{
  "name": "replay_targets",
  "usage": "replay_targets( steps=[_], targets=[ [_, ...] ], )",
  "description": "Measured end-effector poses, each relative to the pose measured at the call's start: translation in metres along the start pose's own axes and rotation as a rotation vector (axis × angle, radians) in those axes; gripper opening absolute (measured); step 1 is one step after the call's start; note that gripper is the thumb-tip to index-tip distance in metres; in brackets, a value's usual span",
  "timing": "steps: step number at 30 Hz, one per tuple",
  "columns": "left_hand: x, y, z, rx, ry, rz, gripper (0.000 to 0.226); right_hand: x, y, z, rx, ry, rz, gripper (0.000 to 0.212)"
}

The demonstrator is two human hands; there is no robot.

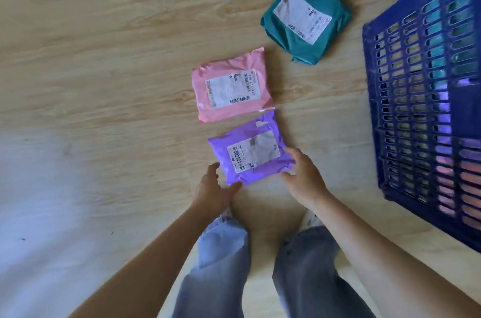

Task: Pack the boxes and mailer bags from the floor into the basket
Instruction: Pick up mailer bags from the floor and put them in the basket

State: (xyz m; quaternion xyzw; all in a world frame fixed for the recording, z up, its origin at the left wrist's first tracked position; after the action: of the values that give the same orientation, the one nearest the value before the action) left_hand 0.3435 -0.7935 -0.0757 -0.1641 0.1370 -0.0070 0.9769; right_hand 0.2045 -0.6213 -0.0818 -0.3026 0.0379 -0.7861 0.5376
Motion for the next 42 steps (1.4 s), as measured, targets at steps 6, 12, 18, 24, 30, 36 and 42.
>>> replay_targets(
  steps=[6,12,18,24,30,36,42],
  targets=[
    [0.012,0.025,-0.064,-0.015,0.005,-0.223,0.084,-0.032,0.032,-0.053,0.034,-0.001,0.025,0.073],
    [0.022,0.026,-0.085,-0.097,-0.096,0.125,0.044,-0.041,0.039,-0.067,0.065,0.016,-0.128,0.076],
    [0.01,0.029,-0.076,-0.063,-0.077,0.097,0.029,-0.041,0.031,-0.065,0.041,0.102,-0.313,0.078],
    [-0.015,0.009,-0.024,-0.086,-0.045,0.101,0.029,-0.041,0.025,-0.036,0.038,0.1,-0.395,0.086],
    [-0.067,-0.022,0.06,-0.119,0.02,0.086,0.034,0.01,-0.034,0.047,0.017,0.05,-0.386,0.084],
    [-0.147,-0.053,0.157,-0.128,0.13,-0.001,0.035,0.058,-0.117,0.146,-0.051,0.021,-0.449,0.084],
    [-0.248,-0.049,0.242,-0.116,0.3,-0.148,0.046,0.073,-0.206,0.231,-0.2,0.018,-0.512,0.082]
  ],
)
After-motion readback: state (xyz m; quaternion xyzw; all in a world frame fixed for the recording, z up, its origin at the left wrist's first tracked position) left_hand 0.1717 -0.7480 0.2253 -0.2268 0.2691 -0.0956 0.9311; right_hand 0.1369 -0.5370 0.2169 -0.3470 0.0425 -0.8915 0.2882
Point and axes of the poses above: each hand's wrist, its own z-axis away from the middle knuckle, its own y-axis out of the palm, x = y × z, the point moved 10 cm from there along -z, towards the middle knuckle, and after that the axes turned 2 degrees about x, right-handed, at the moved point
